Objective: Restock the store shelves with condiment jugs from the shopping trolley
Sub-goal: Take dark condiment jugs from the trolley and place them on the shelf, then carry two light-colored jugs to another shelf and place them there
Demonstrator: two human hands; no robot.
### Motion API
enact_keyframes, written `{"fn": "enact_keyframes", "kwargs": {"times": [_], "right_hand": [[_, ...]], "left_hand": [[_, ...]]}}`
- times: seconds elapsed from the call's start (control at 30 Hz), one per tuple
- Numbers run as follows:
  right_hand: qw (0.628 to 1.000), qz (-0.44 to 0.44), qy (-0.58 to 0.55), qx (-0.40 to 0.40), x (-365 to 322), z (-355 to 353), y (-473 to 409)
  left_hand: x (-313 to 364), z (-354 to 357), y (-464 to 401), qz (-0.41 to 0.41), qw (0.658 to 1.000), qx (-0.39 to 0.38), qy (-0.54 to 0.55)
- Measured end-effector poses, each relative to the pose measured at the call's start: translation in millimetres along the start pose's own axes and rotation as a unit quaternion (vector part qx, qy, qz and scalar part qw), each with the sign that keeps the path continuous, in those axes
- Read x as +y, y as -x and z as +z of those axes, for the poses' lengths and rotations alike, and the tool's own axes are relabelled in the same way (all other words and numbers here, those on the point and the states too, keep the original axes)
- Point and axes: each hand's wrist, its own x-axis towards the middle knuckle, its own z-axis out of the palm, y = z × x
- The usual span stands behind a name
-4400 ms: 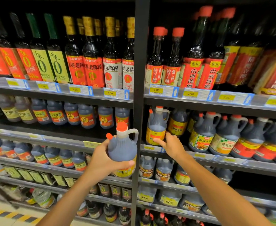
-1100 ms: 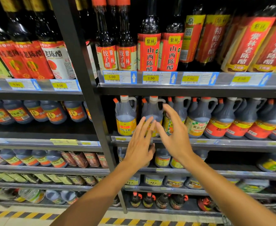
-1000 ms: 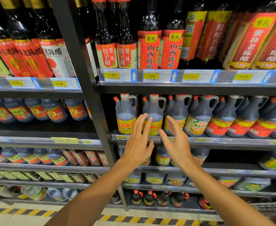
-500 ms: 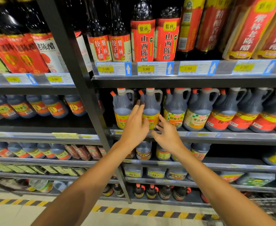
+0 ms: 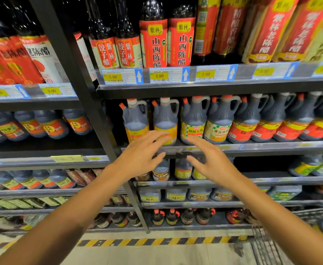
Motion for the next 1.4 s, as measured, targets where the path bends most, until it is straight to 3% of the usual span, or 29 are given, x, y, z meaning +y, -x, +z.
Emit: {"fn": "enact_keyframes", "kwargs": {"times": [0.1, 0.3, 0.5, 0.63, 0.8, 0.97, 1.4], "right_hand": [[0.998, 0.029, 0.044, -0.017, 11, -5, 42], [0.975, 0.205, 0.075, -0.046, 35, -12, 181], [0.904, 0.419, 0.085, -0.018, 54, -45, 352], [0.863, 0.502, 0.053, 0.027, 74, -66, 446], [0.842, 0.53, 0.004, 0.102, 93, -96, 531], [0.829, 0.545, 0.014, 0.129, 119, -128, 594], [0.822, 0.563, -0.036, 0.085, 271, -150, 576]], "left_hand": [[3, 14, 4, 0.062, 0.994, -0.087, -0.011], [59, 80, -16, 0.137, 0.967, -0.212, 0.035], [175, 140, -45, 0.247, 0.925, -0.283, 0.053], [261, 171, -62, 0.295, 0.905, -0.302, 0.063], [376, 202, -78, 0.335, 0.879, -0.338, 0.039], [468, 239, -90, 0.349, 0.86, -0.37, 0.029], [488, 361, -183, 0.293, 0.85, -0.432, 0.063]]}}
